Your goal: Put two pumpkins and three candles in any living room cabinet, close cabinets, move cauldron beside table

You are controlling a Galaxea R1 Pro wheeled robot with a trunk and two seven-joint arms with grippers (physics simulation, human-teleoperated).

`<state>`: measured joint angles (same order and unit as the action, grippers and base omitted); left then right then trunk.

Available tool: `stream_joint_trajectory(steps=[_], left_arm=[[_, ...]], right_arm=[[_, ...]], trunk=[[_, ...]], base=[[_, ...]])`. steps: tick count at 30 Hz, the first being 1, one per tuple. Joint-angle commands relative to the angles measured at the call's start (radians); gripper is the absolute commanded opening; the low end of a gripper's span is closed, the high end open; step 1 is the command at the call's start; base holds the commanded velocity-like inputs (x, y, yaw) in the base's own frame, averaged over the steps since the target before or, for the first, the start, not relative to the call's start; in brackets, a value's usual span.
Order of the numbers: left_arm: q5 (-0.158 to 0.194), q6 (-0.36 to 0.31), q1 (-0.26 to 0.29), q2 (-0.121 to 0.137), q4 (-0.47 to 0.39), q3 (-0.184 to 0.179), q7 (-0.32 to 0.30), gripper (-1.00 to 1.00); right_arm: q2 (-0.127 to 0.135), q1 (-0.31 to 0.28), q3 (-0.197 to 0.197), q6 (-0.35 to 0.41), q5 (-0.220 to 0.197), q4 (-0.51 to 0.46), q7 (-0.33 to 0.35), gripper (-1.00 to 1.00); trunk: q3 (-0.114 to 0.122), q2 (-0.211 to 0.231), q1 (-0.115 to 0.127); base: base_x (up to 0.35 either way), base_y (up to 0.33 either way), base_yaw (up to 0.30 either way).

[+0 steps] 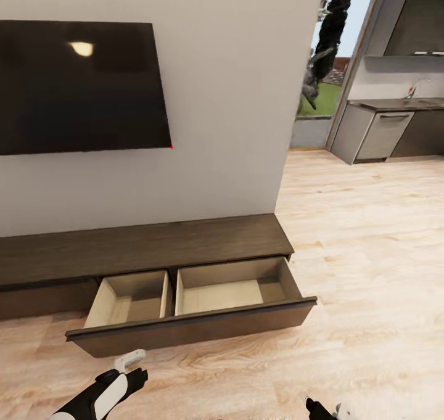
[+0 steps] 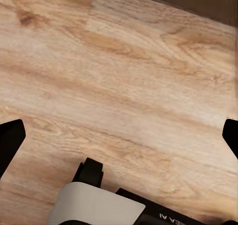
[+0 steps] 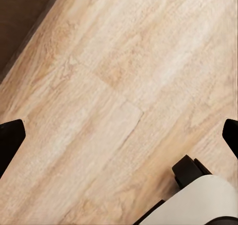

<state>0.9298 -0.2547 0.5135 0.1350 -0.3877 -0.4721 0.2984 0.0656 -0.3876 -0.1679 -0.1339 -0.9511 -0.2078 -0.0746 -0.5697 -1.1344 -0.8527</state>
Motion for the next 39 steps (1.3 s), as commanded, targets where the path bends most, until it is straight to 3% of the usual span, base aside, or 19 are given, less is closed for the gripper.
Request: stream_joint_trajectory(steps=[1, 39], left_arm=[[0.008, -0.003, 0.000, 0.002, -0.003, -0.008, 0.008, 1.00], [-0.002, -0.001, 0.000, 0.002, -0.001, -0.011, 0.012, 1.00]], right_arm=[[0.000, -0.001, -0.009, -0.003, -0.008, -0.001, -0.005, 1.00], [0.000, -0.001, -0.014, -0.003, -0.008, -0.001, -0.005, 1.00]], trunk=[[-0.001, -0.001, 0.000], [-0.015, -0.001, 0.000]], base=[[-0.117, 0.000, -0.275], [-0.021, 0.000, -0.276]])
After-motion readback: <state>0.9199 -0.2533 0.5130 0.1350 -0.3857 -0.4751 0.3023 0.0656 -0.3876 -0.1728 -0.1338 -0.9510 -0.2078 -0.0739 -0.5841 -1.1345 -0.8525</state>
